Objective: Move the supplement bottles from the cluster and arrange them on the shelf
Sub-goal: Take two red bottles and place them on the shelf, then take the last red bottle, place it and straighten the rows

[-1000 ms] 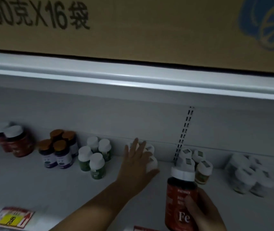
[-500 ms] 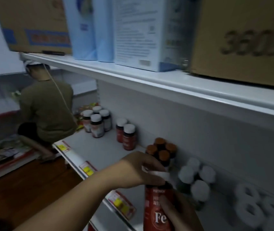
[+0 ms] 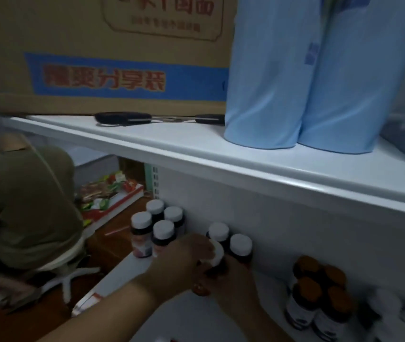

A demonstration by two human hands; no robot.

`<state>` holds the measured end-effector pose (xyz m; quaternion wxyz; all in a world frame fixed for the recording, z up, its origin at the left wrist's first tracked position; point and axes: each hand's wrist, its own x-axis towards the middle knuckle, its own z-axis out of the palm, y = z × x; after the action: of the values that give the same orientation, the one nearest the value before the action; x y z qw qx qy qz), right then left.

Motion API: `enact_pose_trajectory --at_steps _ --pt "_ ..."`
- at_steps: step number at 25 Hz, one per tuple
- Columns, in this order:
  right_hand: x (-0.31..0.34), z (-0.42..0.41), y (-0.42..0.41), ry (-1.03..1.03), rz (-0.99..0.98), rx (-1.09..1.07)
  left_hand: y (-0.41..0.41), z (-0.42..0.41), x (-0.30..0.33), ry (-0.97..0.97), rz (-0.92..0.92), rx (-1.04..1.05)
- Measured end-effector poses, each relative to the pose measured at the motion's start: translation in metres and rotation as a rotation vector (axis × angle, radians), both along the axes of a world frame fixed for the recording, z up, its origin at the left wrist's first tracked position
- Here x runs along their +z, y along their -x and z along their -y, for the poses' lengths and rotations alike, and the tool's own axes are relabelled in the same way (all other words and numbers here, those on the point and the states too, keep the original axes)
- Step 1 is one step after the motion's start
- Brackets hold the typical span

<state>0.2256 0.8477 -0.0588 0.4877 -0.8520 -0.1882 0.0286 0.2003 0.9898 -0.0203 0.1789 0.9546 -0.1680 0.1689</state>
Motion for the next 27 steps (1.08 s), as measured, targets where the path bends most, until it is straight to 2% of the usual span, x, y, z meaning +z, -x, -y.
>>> enact_pose_trajectory --at_steps 3,7,9,12,14,16,17,18,20,22,27 --pt "-0.014 -0.008 -0.003 -0.086 -0.004 -0.063 -0.022 -0.007 -0.017 -0.08 0.005 0.018" --pt "-0.023 0.027 0.027 0.152 -0.039 -0.12 -0.02 -0.004 -0.017 -0.008 -0.135 0.114" --pt "-0.015 0.054 0.043 0.28 -0.006 -0.096 -0.017 0.003 -0.011 -0.074 -0.094 0.115" --pt "0.013 0.099 0.076 0.469 0.092 -0.039 -0.011 0.05 0.005 -0.311 -0.102 0.069" --pt "0.015 0.144 0.099 0.649 0.304 -0.145 0.001 0.105 0.018 -0.357 -0.114 -0.009" --pt "0.027 0.199 0.141 0.75 0.247 -0.25 0.02 0.179 0.025 -0.315 -0.154 -0.148" --pt "0.031 0.231 0.161 0.73 0.215 -0.263 0.034 0.219 0.028 -0.292 -0.158 -0.206" --pt "0.03 0.262 0.178 0.682 0.322 -0.344 0.049 0.259 0.033 -0.279 -0.174 -0.254" --pt "0.034 0.328 0.223 0.569 0.228 -0.383 0.078 0.34 0.04 -0.281 -0.22 -0.357" --pt "0.034 0.396 0.269 0.561 0.205 -0.537 0.109 0.424 0.04 -0.282 -0.21 -0.47" --pt "0.034 0.528 0.363 0.553 0.084 -0.768 0.185 0.59 0.028 -0.18 -0.156 -0.778"
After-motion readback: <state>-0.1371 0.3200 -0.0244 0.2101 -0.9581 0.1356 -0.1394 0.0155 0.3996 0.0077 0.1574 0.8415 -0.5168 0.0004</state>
